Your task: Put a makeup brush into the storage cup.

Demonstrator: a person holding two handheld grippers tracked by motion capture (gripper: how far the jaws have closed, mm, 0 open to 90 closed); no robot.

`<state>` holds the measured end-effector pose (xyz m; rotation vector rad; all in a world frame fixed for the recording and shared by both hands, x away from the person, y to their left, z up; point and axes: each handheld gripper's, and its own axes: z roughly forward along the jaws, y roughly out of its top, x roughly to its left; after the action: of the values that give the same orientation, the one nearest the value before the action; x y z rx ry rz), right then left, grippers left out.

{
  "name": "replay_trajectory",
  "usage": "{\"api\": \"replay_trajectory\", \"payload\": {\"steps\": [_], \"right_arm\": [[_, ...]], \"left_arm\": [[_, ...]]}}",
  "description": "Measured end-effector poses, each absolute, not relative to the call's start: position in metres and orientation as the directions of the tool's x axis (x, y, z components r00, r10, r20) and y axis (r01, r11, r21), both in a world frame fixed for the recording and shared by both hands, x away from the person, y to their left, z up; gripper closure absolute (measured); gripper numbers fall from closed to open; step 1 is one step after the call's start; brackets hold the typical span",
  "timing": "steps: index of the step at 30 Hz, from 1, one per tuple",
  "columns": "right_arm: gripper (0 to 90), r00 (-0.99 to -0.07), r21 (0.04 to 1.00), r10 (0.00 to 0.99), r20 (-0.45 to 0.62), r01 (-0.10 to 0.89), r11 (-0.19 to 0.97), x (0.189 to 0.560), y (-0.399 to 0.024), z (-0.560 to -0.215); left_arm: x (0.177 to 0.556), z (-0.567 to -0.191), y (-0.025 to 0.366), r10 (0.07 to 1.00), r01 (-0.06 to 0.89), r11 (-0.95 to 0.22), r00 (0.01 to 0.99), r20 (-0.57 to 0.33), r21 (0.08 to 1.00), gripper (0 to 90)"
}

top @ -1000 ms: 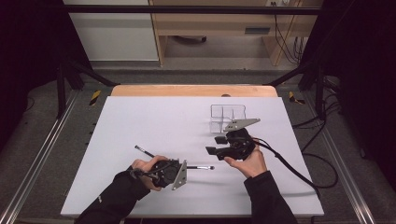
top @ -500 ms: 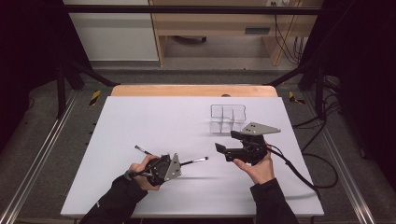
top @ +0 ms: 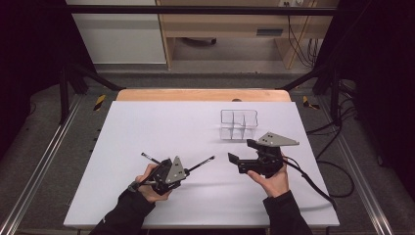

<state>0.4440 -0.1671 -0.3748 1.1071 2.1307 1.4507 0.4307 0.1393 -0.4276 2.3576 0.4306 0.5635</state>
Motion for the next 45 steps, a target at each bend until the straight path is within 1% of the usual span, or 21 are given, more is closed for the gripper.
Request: {"api": "replay_trajectory", "payload": {"steps": [5,10,18,25,28,38,45], "right_arm": [[11.7,-0.634,0.894,0.758,0.155,0.416,0.165,0.443,-0.165,-0.377],[9.9,-0.629,0.898,0.760,0.166,0.415,0.147,0.443,-0.162,-0.379],[9.0,-0.626,0.901,0.759,0.180,0.414,0.127,0.442,-0.157,-0.384],[9.6,-0.619,0.895,0.757,0.207,0.432,0.108,0.444,-0.149,-0.391],[9.7,-0.622,0.892,0.750,0.224,0.440,0.099,0.446,-0.146,-0.394],[11.7,-0.612,0.895,0.734,0.295,0.445,0.011,0.449,-0.138,-0.399],[13.2,-0.616,0.893,0.720,0.320,0.451,-0.011,0.450,-0.131,-0.402]], "left_arm": [[0.430,-0.429,0.141,0.503,0.208,-0.677,0.831,0.238,0.706,82.8],[0.430,-0.430,0.142,0.558,0.249,-0.637,0.801,0.214,0.729,82.8],[0.428,-0.429,0.142,0.627,0.304,-0.565,0.763,0.160,0.767,82.8],[0.426,-0.432,0.142,0.667,0.338,-0.510,0.736,0.116,0.791,82.8],[0.425,-0.431,0.141,0.677,0.339,-0.503,0.727,0.118,0.795,82.8],[0.426,-0.432,0.139,0.710,0.367,-0.442,0.701,0.069,0.818,82.8],[0.426,-0.433,0.134,0.732,0.391,-0.415,0.680,0.047,0.821,82.9]]}}
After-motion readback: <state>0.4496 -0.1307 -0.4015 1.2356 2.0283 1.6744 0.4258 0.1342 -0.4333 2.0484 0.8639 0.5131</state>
